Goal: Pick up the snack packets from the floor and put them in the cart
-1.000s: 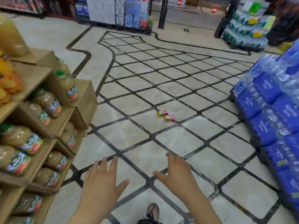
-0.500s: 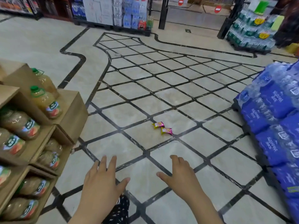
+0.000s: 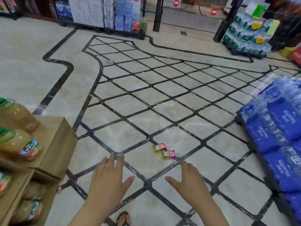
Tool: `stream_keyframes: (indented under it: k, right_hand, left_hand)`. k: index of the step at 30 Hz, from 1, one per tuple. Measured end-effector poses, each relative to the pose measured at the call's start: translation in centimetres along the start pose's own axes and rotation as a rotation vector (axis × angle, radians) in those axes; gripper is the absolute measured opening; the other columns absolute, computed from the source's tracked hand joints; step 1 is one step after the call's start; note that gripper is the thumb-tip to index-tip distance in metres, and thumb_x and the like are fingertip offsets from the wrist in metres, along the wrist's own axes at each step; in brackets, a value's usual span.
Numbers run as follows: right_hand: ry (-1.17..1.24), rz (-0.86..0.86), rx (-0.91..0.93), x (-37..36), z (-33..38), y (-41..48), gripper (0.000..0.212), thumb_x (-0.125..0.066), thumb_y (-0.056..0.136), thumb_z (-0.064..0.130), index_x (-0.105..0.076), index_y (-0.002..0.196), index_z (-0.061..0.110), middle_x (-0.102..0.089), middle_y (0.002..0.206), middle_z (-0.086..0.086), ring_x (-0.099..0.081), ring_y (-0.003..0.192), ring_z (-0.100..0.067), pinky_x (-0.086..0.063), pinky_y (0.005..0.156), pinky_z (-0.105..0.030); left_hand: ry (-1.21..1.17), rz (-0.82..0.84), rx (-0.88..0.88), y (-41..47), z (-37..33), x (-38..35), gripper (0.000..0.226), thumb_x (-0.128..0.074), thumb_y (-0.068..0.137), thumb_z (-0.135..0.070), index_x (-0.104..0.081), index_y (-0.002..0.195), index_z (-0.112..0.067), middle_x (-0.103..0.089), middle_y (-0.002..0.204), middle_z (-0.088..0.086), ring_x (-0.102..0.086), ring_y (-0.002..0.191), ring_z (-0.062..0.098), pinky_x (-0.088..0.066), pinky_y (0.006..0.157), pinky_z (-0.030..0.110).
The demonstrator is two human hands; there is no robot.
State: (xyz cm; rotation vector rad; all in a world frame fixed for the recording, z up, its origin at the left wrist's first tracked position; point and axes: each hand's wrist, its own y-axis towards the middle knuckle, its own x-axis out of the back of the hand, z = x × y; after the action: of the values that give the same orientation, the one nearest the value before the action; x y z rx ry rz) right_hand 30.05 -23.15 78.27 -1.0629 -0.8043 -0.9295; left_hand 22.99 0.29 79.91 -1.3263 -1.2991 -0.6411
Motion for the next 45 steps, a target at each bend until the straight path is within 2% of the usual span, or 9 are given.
stream_keyframes:
  k: [10, 22, 28, 31, 34, 36, 39, 41, 45]
  right_hand:
    - [0.069, 0.073, -0.153, 4.0, -3.2, 12.0, 0.077, -0.052, 0.086, 0.068, -0.032, 0.144, 0.022, -0.045, 0.139, 0.0, -0.041, 0.13, -0.021, -0.042, 0.101, -0.032]
    - [0.057, 0.046, -0.138, 14.5, -10.9, 31.6, 0.072, -0.051, 0.089, 0.063, -0.032, 0.144, 0.019, -0.045, 0.138, -0.002, -0.042, 0.128, -0.021, -0.041, 0.097, -0.031]
    - [0.01, 0.077, -0.132, 18.5, -14.6, 40.3, 0.073, -0.051, 0.089, 0.062, -0.033, 0.144, 0.017, -0.046, 0.14, -0.005, -0.042, 0.13, -0.023, -0.043, 0.101, -0.035]
    - [-0.004, 0.049, -0.113, 19.9, -15.5, 44.7, 0.069, -0.051, 0.09, 0.063, -0.035, 0.14, 0.018, -0.048, 0.136, -0.005, -0.044, 0.126, -0.023, -0.044, 0.098, -0.035]
    - [-0.021, 0.005, -0.09, 19.5, -16.1, 49.1, 0.071, -0.048, 0.09, 0.063, -0.033, 0.143, 0.018, -0.047, 0.137, -0.006, -0.044, 0.126, -0.024, -0.044, 0.096, -0.033]
    - [-0.013, -0.016, -0.078, 17.9, -16.4, 51.9, 0.073, -0.049, 0.09, 0.064, -0.032, 0.143, 0.017, -0.047, 0.137, -0.007, -0.044, 0.126, -0.025, -0.044, 0.096, -0.034]
    - [0.022, -0.023, -0.075, 13.7, -17.1, 56.2, 0.075, -0.051, 0.09, 0.063, -0.033, 0.144, 0.016, -0.047, 0.138, -0.007, -0.045, 0.126, -0.026, -0.045, 0.096, -0.036]
    - [0.023, -0.031, -0.077, 10.0, -18.0, 59.1, 0.072, -0.052, 0.089, 0.063, -0.038, 0.14, 0.015, -0.051, 0.132, -0.007, -0.047, 0.121, -0.026, -0.047, 0.093, -0.036]
    - [0.011, -0.02, -0.083, 0.5, -20.7, 65.2, 0.062, -0.053, 0.089, 0.061, -0.044, 0.13, 0.015, -0.054, 0.124, -0.006, -0.05, 0.115, -0.025, -0.048, 0.09, -0.036]
  left_hand:
    - [0.058, 0.127, -0.065, 14.0, -3.0, 2.2, 0.08, -0.034, 0.094, -0.067, -0.004, 0.156, -0.026, -0.006, 0.164, 0.005, -0.013, 0.149, 0.028, -0.021, 0.119, 0.037]
    - [0.092, 0.032, -0.083, 32.8, -15.3, 5.3, 0.078, -0.034, 0.095, -0.064, -0.005, 0.156, -0.025, -0.008, 0.164, 0.006, -0.013, 0.15, 0.028, -0.018, 0.119, 0.037]
    - [0.158, 0.158, -0.082, 40.4, -18.5, 4.4, 0.078, -0.038, 0.094, -0.064, -0.008, 0.156, -0.026, -0.007, 0.164, 0.005, -0.013, 0.15, 0.027, -0.019, 0.119, 0.039]
    - [0.246, 0.189, -0.104, 44.0, -18.5, 4.1, 0.079, -0.047, 0.086, -0.065, -0.034, 0.151, -0.022, -0.034, 0.156, 0.012, -0.037, 0.14, 0.033, -0.039, 0.11, 0.044]
    - [0.345, 0.109, -0.142, 48.8, -17.8, 3.0, 0.074, -0.059, 0.069, -0.067, -0.069, 0.121, -0.016, -0.069, 0.118, 0.013, -0.07, 0.1, 0.031, -0.06, 0.075, 0.041]
    - [0.296, 0.088, -0.191, 52.0, -18.3, 1.8, 0.073, -0.062, 0.074, -0.064, -0.063, 0.128, -0.015, -0.065, 0.126, 0.013, -0.066, 0.109, 0.032, -0.056, 0.082, 0.043]
    - [0.27, 0.022, -0.291, 57.3, -19.0, -1.5, 0.074, -0.044, 0.094, -0.06, -0.024, 0.153, -0.02, -0.028, 0.158, 0.01, -0.031, 0.144, 0.029, -0.032, 0.113, 0.042]
    - [0.261, 0.015, -0.282, 61.0, -18.9, -4.6, 0.076, -0.039, 0.096, -0.061, -0.012, 0.155, -0.022, -0.018, 0.162, 0.008, -0.02, 0.148, 0.025, -0.023, 0.117, 0.039]
    - [0.269, -0.043, -0.321, 68.5, -17.5, -13.7, 0.076, -0.037, 0.096, -0.061, -0.012, 0.154, -0.02, -0.022, 0.16, 0.007, -0.02, 0.147, 0.025, -0.025, 0.117, 0.038]
